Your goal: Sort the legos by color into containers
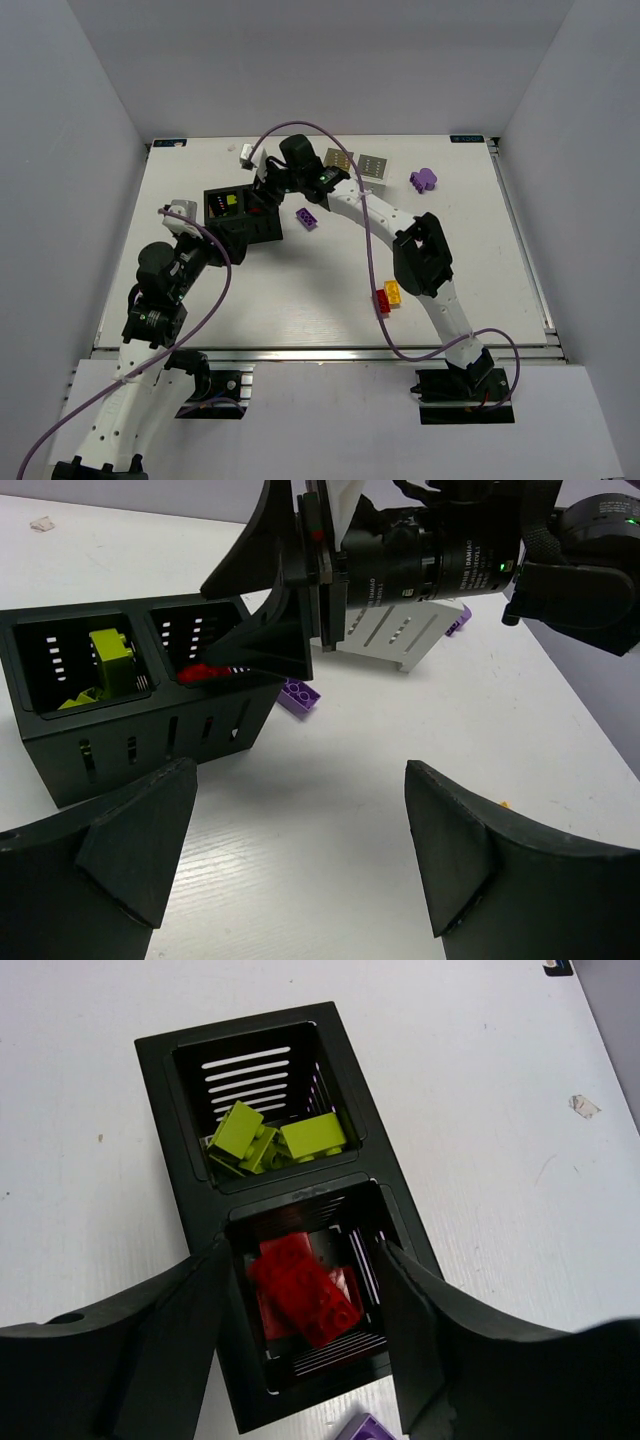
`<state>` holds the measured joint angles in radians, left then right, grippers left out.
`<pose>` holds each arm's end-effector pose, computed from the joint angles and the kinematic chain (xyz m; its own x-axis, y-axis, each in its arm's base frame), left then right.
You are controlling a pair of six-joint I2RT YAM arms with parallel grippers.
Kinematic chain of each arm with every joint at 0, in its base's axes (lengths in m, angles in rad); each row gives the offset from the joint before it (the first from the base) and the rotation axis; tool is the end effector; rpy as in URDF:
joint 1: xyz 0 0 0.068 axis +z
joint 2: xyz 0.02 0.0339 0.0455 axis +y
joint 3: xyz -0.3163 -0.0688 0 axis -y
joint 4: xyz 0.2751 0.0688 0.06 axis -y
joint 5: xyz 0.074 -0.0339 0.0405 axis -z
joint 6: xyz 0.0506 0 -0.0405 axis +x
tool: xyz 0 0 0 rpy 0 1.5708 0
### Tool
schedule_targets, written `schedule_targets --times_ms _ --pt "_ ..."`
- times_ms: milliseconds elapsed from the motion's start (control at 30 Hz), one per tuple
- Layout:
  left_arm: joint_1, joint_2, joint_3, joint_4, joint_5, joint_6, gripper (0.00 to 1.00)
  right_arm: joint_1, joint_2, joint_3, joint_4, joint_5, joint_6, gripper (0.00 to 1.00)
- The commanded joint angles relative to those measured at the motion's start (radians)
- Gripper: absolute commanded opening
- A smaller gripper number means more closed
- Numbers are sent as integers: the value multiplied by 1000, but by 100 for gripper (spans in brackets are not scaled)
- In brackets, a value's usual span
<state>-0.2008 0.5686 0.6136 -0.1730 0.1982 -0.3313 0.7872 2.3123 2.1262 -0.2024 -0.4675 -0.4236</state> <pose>0.1432 -0.0393 0.3403 -0.2441 -0.2757 -0.9297 0.3252 0.8799 -0.3464 0.4253 0.4591 0.3097 0.1372 -0.3822 -0.9138 -0.9547 0.1948 -0.2248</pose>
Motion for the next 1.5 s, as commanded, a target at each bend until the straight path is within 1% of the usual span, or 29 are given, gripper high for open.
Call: schedule_targets --times_ms 0,100,167,200,267,300,333,367,400,433,467,500,567,600,633,667,700,733,800,833,900,933,1000,1033,1100,1133,1267,1400,1467 --pt "-3 -4 -2 12 33 9 95 3 -10 43 63 32 5 66" --pt "-3 4 -3 18 56 11 95 3 -27 37 64 38 5 67" --pt "-3 10 -8 42 107 9 94 -6 -62 31 55 41 22 63" --pt "-3 23 -18 58 134 0 92 -9 -86 22 46 36 32 55" --pt "-3 54 -20 99 245 -21 77 -25 -184 -8 37 32 77 42" --pt "-3 101 -15 115 295 -47 67 -38 -227 -40 47 44 104 32" --pt "-3 134 -8 127 340 -64 55 -60 -323 -122 60 61 133 17" --pt "-3 163 1 135 407 -87 37 -83 -368 -162 70 96 235 12" --pt "-12 222 20 142 443 -121 33 -100 -405 -198 55 140 285 5" --pt "-12 244 34 144 466 -133 31 -120 -468 -245 29 121 322 3" --pt "-23 266 44 132 472 -149 31 -181 -496 -267 -47 98 380 6" --pt "-40 280 48 129 472 -178 33 -209 -520 -294 -86 60 399 15" --pt "-72 322 64 107 457 -212 47 -288 -621 -432 -139 -52 410 31" --pt "-118 339 69 99 440 -248 53 -314 -661 -501 -137 -74 408 47" --pt "-149 384 90 61 426 -264 59 -354 -748 -632 -121 -100 402 58" --pt "-216 433 115 40 379 -285 61 -394 -839 -700 -105 -126 398 75" --pt "-216 433 115 12 342 -294 61 -434 -840 -757 -92 -137 398 80" --pt "-288 482 151 -47 304 -301 62 -454 -914 -809 -71 -160 396 87" --pt "-359 528 188 -91 239 -320 67 -537 -976 -925 -66 -229 405 89" --pt "-430 568 222 -121 166 -330 69 -555 -1026 -952 -66 -265 401 89" --pt "-504 617 276 -166 48 -359 76 -627 -1094 -1018 -60 -319 401 89" --pt "-578 646 306 -230 9 -365 78 -641 -1111 -1038 -57 -333 398 89" --pt "-647 740 415 -313 -95 -390 82 -706 -1152 -1089 -48 -353 401 89" --pt "-678 769 449 -398 -224 -403 83 -718 -1162 -1104 -29 -361 414 89" --pt "-747 850 523 -460 -313 -449 84 -758 -1176 -1146 7 -398 449 89" --pt "-767 878 540 -497 -345 -465 85 -807 -1189 -1150 26 -405 463 89" --pt "-888 997 615 -539 -466 -566 86 -862 -1222 -1164 30 -372 482 89" --pt "-978 1141 745 -635 -572 -641 87 -919 -1240 -1183 18 -355 480 89" --pt "-1006 1243 863 -724 -609 -663 88 -945 -1246 -1200 26 -368 480 89"
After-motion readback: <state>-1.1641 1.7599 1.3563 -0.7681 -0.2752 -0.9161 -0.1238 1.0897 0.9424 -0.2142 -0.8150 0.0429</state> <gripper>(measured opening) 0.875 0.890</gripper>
